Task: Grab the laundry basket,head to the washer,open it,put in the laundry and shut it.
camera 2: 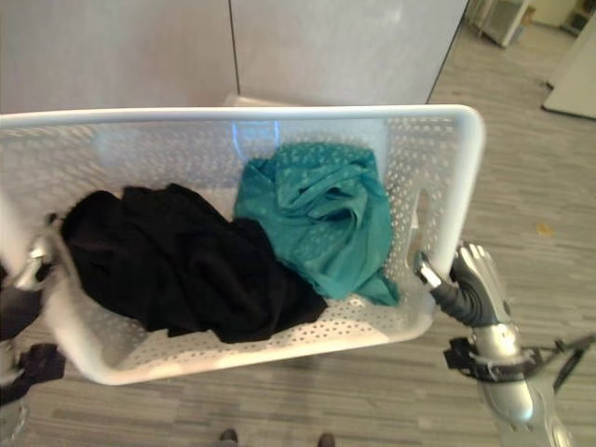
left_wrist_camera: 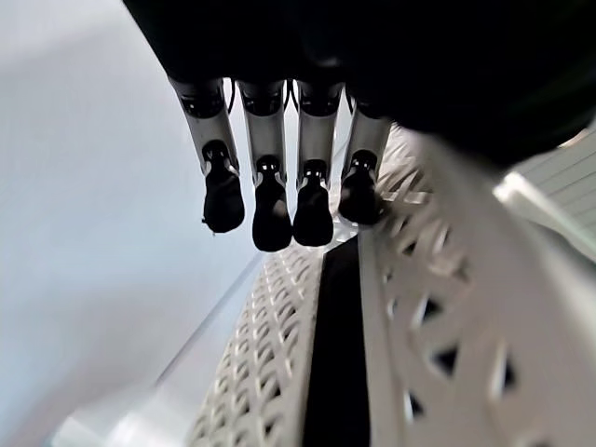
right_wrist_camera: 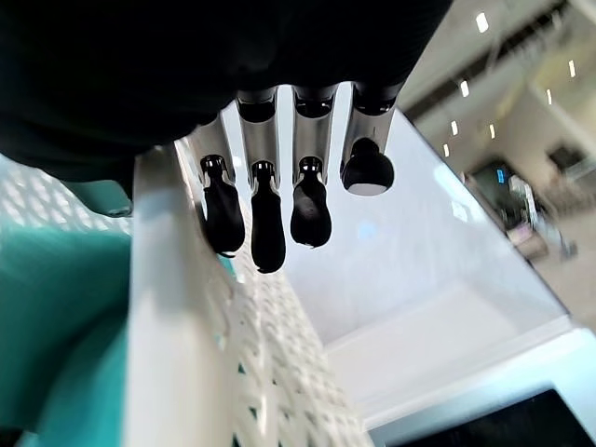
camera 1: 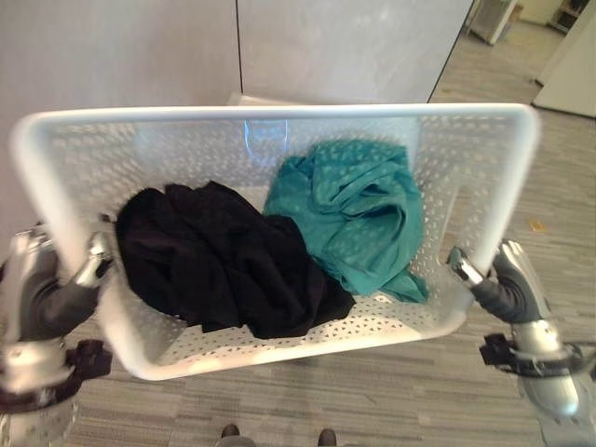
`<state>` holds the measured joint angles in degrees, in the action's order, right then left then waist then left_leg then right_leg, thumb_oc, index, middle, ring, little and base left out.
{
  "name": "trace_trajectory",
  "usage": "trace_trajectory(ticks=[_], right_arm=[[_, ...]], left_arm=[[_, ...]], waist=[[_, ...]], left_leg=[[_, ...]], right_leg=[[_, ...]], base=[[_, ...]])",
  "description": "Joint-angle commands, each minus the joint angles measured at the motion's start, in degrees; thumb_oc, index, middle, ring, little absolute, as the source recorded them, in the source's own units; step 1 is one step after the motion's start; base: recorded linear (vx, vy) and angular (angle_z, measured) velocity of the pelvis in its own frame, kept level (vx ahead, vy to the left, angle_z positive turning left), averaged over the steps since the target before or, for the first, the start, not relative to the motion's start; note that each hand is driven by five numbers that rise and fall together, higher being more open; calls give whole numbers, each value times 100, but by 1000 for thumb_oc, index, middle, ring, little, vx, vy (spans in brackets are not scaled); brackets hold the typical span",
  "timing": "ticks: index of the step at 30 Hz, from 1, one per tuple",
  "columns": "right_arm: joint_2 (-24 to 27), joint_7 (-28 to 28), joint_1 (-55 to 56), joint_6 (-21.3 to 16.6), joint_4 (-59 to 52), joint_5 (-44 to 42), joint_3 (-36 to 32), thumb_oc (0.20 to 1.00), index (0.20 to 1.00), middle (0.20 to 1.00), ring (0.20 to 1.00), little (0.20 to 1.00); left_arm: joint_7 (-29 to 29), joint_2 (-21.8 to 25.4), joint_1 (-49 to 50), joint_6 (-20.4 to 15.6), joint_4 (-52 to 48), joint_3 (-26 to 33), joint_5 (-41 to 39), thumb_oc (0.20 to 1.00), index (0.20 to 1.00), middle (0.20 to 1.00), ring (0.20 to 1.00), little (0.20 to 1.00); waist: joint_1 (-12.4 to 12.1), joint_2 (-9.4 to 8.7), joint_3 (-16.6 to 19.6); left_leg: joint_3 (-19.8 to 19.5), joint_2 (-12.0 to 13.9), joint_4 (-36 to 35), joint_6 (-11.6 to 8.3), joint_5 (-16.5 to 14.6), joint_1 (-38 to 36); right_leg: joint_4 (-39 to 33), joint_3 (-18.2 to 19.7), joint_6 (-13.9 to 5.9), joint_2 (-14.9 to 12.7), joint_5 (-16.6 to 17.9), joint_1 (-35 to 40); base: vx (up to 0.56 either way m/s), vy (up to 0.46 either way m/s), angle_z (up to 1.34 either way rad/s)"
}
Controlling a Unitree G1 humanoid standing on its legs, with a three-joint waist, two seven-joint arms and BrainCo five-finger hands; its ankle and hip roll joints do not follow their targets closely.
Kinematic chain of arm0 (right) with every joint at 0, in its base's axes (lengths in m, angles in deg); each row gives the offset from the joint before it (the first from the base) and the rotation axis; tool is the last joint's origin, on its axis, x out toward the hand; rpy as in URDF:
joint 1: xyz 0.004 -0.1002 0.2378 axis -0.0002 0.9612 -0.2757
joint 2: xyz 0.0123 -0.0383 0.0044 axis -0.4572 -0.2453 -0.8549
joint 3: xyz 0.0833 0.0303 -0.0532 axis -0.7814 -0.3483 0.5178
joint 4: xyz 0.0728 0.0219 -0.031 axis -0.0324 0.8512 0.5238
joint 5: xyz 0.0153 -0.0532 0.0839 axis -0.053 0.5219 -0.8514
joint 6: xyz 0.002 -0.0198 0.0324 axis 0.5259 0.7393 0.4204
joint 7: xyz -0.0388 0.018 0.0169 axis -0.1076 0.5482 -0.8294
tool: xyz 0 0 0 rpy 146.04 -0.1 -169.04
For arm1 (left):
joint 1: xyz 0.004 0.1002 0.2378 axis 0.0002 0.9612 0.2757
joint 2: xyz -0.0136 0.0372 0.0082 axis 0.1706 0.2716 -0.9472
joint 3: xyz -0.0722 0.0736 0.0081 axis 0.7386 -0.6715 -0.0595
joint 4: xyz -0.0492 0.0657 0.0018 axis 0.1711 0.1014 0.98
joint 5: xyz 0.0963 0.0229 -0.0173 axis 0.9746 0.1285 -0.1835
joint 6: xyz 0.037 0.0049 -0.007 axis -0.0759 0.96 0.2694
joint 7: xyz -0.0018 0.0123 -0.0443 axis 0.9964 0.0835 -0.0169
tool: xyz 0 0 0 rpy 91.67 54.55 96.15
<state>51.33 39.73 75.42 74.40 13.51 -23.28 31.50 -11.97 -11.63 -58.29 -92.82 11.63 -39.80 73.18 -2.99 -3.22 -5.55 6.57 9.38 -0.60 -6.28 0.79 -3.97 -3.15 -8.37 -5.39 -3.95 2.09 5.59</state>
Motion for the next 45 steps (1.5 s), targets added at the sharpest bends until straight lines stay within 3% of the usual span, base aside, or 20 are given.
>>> trace_trajectory(ticks=[1,3,5,8,11,15,18,22,23,24,25,27,29,33,34,37,38,40,42,45], right_arm=[[228,10,-145,1276,1215,-1455,-1042,200,200,200,200,200],[507,283,-609,1453,1578,-2028,-781,200,200,200,200,200],[816,484,-1364,1619,1983,-2465,11,200,200,200,200,200],[1266,324,-2646,1736,2900,-2897,826,200,200,200,200,200],[1545,142,-3541,1778,3477,-2933,1332,200,200,200,200,200],[1726,-144,-5557,1808,4925,-3078,2500,200,200,200,200,200],[1638,-306,-6632,1768,5696,-3200,3178,200,200,200,200,200],[1550,-323,-7147,1769,6260,-3284,3585,200,200,200,200,200],[1565,-245,-7259,1831,6611,-3268,3739,200,200,200,200,200],[1560,-240,-7292,1821,6637,-3275,3752,200,200,200,200,200],[1504,-217,-7666,1856,7062,-3325,4089,200,200,200,200,200],[1493,-195,-7877,1848,7362,-3411,4216,200,200,200,200,200],[1501,-188,-8067,1899,7800,-3464,4313,200,200,200,200,200],[1500,-136,-8187,1885,8338,-3336,4430,200,200,200,200,200],[1287,-75,-8217,1895,8874,-3049,4485,200,200,200,200,200],[1153,16,-8209,1953,9141,-2611,4549,200,200,200,200,200],[925,63,-8295,2033,9339,-2566,4536,200,200,200,200,200],[798,63,-8454,2021,9426,-2561,4612,200,200,200,200,200],[685,130,-8634,2032,9618,-2519,4722,200,200,200,200,200],[666,195,-8711,2045,9801,-2468,4805,200,200,200,200,200]], left_arm=[[-380,439,-711,1087,1106,872,-1442,200,200,200,200,200],[-999,948,-1006,1430,1234,330,-2329,200,200,200,200,200],[-1403,1556,-1988,1865,1505,-955,-3058,200,200,200,200,200],[-1252,1719,-4669,2109,2607,-3334,-3349,200,200,200,200,200],[-1051,1437,-6317,2107,3397,-4627,-3275,200,200,200,200,200],[-667,173,-8710,1915,5172,-6223,-3188,200,200,200,200,200],[-390,-297,-9521,1749,5991,-6574,-3268,200,200,200,200,200],[-355,-290,-9935,1750,6443,-6814,-3393,200,200,200,200,200],[-359,-173,-10093,1760,6516,-6940,-3378,200,200,200,200,200],[-360,-169,-10115,1759,6526,-6948,-3383,200,200,200,200,200],[-349,-239,-10346,1786,6776,-7206,-3378,200,200,200,200,200],[-364,-283,-10494,1780,6970,-7326,-3347,200,200,200,200,200],[-343,-405,-10689,1767,7103,-7406,-3346,200,200,200,200,200],[-363,-530,-10664,1605,7288,-7485,-3251,200,200,200,200,200],[-456,-744,-10693,1590,7606,-7708,-3070,200,200,200,200,200],[-490,-786,-10660,1583,7695,-7737,-2993,200,200,200,200,200],[-548,-894,-10642,1591,7873,-7749,-2970,200,200,200,200,200],[-570,-950,-10650,1594,8021,-7756,-2991,200,200,200,200,200],[-634,-957,-10791,1622,8264,-7789,-3012,200,200,200,200,200],[-693,-1070,-10772,1610,8434,-7837,-2961,200,200,200,200,200]], waist=[[-122,-105,-129],[-150,-87,-128],[-98,-77,-114],[-106,-77,-136],[-141,-90,-178],[-124,-154,-239],[-98,-169,-229],[-142,-196,-217],[-293,-249,-325],[-265,-241,-326],[-432,-326,-517],[-404,-354,-598],[-421,-400,-624],[-643,-348,-665],[-754,-225,-402],[-813,-180,-316],[-738,-50,-361],[-706,30,-412],[-695,180,-430],[-668,244,-431]], left_leg=[[-25,225,517,212,-620,-21],[-61,255,539,186,-599,-24],[-79,284,555,157,-563,-49],[-157,293,549,130,-481,-6],[-206,303,548,118,-443,39],[-272,375,582,49,-367,184],[-303,461,671,15,-356,227],[-388,587,979,-11,-266,290],[-653,629,1756,9,52,576],[-699,636,1841,4,26,653],[-1178,466,2678,60,342,1089],[-1348,407,2763,76,373,1365],[-1211,457,2315,92,252,1591],[-946,538,764,-66,798,1964],[-927,262,649,-53,673,1855],[-850,-46,897,144,386,1736],[-758,-199,999,352,196,1500],[-669,-256,1049,448,124,1451],[-527,-402,955,537,-35,1208],[-530,-444,856,517,-40,1106]], right_leg=[[226,-567,-446,-570,13,-415],[229,-624,-446,-557,1,-368],[249,-677,-443,-529,-4,-323],[291,-745,-438,-503,-35,-329],[330,-771,-430,-472,-65,-363],[433,-850,-367,-379,-193,-455],[508,-814,-274,-230,-307,-507],[528,-730,-148,-11,-405,-469],[518,-616,11,160,-458,-355],[517,-641,16,169,-454,-372],[477,-562,132,284,-483,-234],[440,-656,138,303,-523,-188],[363,-753,92,294,-572,-109],[304,-804,-38,244,-753,183],[640,-802,-255,-79,-914,313],[1257,-750,-381,-408,-863,187],[2226,-619,-460,-632,-486,-191],[2716,-521,-520,-744,-274,-516],[2467,-1023,-523,-1145,-86,-779],[1958,-1245,-505,-1209,-45,-688]], base=[[66,-27,5],[65,-25,5],[62,-26,11],[58,-31,20],[34,-25,22],[65,-41,14],[103,-62,5],[72,-93,-3],[38,-146,-14],[-3,-207,-27],[-28,-93,-34],[-3,-51,-5],[124,105,27],[268,303,31],[428,552,-3],[290,443,-62],[109,250,-63],[100,322,-50],[151,260,-19],[91,21,-11]])
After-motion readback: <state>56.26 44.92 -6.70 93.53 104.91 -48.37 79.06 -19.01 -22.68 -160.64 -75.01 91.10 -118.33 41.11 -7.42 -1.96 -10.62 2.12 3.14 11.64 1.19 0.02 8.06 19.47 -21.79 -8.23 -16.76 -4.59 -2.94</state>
